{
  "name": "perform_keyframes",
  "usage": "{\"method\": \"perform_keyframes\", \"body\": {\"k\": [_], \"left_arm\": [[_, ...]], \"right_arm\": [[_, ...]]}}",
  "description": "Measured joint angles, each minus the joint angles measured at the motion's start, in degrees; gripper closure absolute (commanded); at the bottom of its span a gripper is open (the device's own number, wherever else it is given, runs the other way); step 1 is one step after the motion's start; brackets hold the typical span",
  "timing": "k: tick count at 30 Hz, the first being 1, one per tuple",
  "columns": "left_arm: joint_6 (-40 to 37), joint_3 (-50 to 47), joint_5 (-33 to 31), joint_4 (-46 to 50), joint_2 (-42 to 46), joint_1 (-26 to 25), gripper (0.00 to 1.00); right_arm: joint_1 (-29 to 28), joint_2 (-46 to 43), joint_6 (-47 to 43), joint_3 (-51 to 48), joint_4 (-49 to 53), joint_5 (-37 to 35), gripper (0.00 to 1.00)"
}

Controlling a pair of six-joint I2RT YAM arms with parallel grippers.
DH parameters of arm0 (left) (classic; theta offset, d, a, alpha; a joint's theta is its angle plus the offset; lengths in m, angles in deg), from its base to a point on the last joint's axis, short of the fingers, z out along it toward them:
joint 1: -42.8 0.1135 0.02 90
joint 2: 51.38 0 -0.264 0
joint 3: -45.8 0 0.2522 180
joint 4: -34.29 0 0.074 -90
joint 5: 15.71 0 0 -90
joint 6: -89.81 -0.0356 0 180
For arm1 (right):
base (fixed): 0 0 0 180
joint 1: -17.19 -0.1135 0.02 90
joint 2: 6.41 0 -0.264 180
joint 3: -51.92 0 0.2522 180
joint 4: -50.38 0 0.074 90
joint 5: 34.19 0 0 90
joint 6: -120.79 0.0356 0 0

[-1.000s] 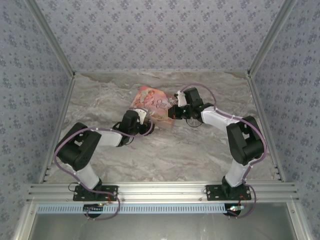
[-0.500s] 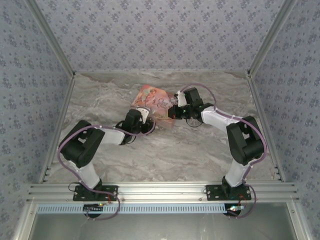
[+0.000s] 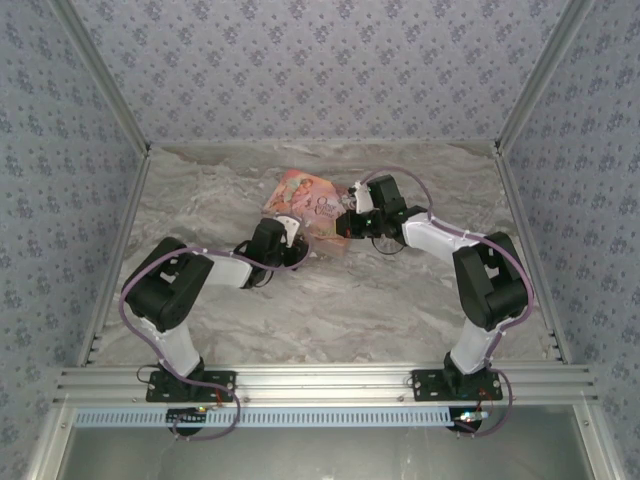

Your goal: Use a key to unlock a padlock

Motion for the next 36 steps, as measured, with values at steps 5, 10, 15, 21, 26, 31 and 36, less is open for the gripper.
{"method": "perform_keyframes", "body": {"k": [5,10,15,21,26,31,36], "left_arm": [[0.09,0.15,0.02,0.13,0.0,0.02,0.71],[0.11,0.17,0.15,0.31,0.15,0.0,0.75],[0.31,0.17,0.15,1.09,0.74,0.0,0.78],[0.52,0.17,0.17,1.6,1.03,0.02,0.79],[1.44,0.28,0.2,3.02,1.68,0.0,0.8],[3.93,1.84,1.22,7.41,2.6,0.02,0.81],[7.32,4.9,3.65,12.79,2.99,0.02,0.82]], "right_arm": [[0.0,0.0,0.0,0.0,-0.11,0.02,1.0],[0.0,-0.02,-0.02,0.0,-0.17,0.0,1.0],[0.0,-0.26,-0.02,0.0,-0.13,-0.02,1.0],[0.07,-2.29,-0.02,-0.46,-0.17,-0.5,1.0],[0.17,-5.14,-0.26,-0.9,-0.28,-0.9,1.0],[0.28,-8.85,-1.16,-3.89,-1.2,-1.55,1.0],[0.87,-13.35,-2.19,-9.6,-2.45,-1.92,1.0]]}}
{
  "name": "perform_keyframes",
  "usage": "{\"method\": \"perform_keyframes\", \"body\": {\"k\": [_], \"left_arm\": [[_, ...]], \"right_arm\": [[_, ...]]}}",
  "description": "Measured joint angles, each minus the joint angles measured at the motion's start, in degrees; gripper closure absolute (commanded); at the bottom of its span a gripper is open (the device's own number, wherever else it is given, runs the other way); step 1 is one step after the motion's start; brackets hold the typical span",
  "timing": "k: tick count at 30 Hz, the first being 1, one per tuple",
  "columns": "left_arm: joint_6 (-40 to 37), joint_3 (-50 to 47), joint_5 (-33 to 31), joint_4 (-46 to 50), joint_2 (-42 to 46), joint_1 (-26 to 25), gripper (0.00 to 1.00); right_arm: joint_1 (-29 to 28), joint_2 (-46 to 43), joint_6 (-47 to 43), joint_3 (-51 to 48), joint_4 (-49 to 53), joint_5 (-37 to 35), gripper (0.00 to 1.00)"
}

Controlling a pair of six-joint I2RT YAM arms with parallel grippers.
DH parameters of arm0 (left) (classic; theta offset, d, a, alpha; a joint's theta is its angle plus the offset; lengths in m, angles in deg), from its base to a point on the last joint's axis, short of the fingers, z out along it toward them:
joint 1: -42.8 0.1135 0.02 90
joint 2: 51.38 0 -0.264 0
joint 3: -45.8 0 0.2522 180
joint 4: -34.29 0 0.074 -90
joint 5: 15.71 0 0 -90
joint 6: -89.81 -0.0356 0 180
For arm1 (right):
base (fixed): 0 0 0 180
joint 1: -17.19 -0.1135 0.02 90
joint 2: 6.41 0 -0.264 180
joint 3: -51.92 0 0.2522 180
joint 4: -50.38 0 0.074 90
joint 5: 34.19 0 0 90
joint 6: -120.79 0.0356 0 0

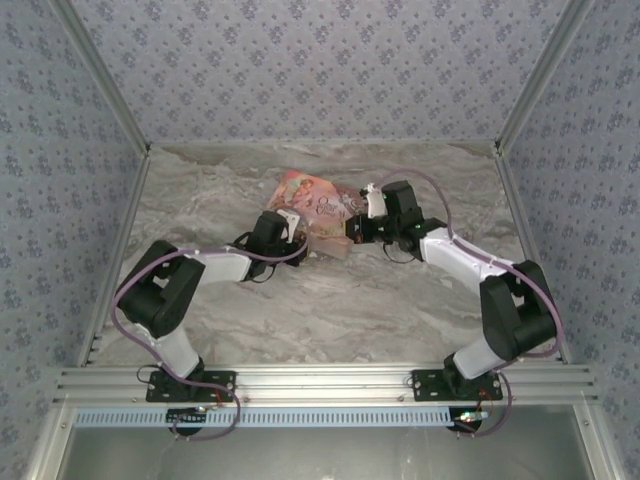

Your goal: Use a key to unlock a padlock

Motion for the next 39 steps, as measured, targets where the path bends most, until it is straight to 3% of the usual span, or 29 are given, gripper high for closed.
{"method": "perform_keyframes", "body": {"k": [20,39], "left_arm": [[14.51,7.37,8.76,8.09,-0.22,-0.02,0.85],[27.12,9.55,12.57,10.32,-1.05,0.0,0.85]], "right_arm": [[-1.01,-6.75,-2.4,-19.06,-13.73,-0.02,1.0],[-9.53,1.4,-12.09,-20.15,-27.34,-7.28,1.0]]}}
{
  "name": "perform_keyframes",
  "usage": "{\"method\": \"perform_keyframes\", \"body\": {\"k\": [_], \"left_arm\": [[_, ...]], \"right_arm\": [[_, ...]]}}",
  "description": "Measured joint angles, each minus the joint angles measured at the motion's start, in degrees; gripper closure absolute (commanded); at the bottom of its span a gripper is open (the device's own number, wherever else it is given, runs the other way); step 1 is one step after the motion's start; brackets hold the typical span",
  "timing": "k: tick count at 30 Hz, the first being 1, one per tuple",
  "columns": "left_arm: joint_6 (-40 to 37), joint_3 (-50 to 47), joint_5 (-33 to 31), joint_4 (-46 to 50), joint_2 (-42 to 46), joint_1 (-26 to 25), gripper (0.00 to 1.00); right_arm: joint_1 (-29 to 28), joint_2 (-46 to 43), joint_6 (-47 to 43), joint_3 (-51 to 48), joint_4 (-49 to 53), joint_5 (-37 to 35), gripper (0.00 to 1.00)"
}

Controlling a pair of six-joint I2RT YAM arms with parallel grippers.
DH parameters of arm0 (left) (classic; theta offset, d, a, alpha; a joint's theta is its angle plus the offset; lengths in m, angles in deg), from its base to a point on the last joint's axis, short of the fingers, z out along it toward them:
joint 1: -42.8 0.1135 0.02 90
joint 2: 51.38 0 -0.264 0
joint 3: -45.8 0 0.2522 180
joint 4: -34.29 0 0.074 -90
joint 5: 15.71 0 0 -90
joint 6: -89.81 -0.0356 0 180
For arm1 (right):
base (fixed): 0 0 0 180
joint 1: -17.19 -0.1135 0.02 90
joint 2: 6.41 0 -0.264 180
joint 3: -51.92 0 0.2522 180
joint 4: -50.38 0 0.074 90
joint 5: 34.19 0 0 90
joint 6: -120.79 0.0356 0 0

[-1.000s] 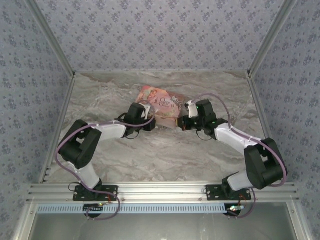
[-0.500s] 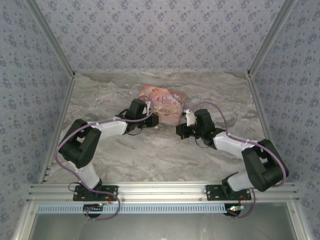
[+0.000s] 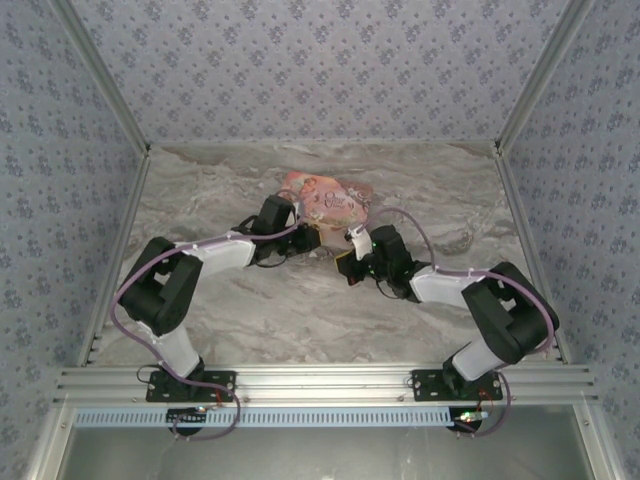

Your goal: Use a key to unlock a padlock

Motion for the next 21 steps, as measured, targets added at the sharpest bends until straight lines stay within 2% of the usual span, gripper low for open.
{"method": "perform_keyframes", "body": {"k": [21], "left_arm": [[4.72,0.59,1.07,2.51,-0.04,-0.02,0.86]], "right_arm": [[-2.23,7.5,-4.85,3.41,-3.76,-5.4,1.0]]}}
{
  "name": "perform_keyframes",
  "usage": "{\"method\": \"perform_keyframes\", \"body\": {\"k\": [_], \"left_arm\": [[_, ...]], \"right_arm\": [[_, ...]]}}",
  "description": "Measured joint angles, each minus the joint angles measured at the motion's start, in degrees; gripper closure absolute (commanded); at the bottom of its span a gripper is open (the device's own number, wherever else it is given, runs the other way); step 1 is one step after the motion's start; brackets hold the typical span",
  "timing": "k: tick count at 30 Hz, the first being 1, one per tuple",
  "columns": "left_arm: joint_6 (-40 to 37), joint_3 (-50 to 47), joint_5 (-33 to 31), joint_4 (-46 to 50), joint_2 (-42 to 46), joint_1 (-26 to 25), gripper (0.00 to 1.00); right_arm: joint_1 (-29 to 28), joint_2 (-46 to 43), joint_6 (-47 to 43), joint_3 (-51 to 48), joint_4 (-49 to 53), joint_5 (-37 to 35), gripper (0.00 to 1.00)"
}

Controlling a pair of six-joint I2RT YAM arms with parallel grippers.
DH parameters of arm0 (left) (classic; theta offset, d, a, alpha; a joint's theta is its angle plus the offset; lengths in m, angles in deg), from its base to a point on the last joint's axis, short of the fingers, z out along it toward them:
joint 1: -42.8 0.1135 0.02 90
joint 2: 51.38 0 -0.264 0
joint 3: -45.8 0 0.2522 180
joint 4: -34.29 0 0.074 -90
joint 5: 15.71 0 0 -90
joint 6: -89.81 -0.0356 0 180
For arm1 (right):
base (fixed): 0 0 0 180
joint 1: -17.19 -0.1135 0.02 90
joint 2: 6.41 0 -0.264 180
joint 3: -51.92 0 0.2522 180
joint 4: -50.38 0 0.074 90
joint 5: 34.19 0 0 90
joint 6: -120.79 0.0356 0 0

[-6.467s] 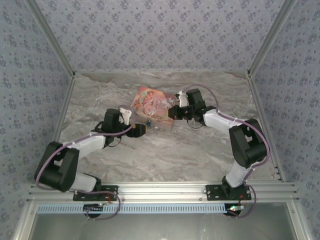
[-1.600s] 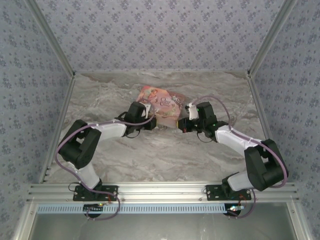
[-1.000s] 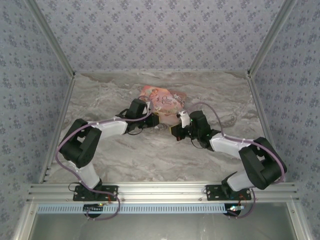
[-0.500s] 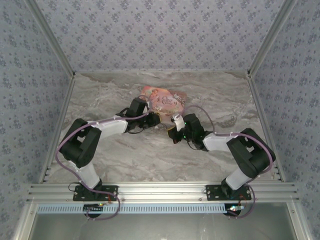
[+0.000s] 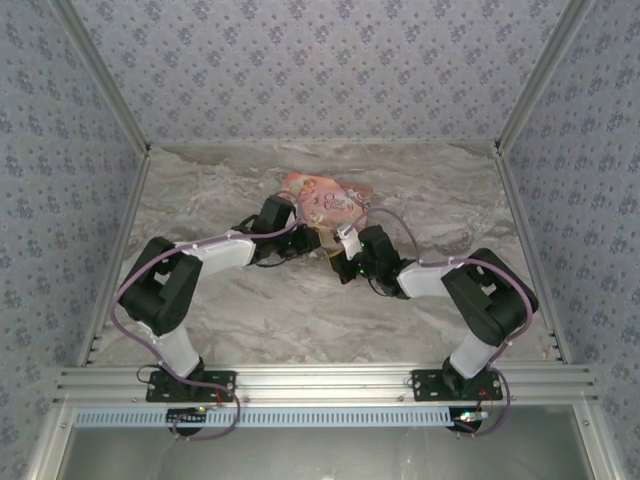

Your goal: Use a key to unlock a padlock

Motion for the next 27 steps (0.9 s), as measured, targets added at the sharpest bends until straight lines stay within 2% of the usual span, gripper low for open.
{"method": "perform_keyframes", "body": {"k": [7,27], "left_arm": [[0.42,0.2,0.13,0.63,0.0,0.02,0.86],[1.27,0.22,0.17,0.83,0.0,0.02,0.86]], "right_arm": [[0.0,3.04,-0.96,2.12,-0.31,-0.26,1.0],[0.0,4.7,-1.27,3.76,-2.29,0.26,1.0]]}}
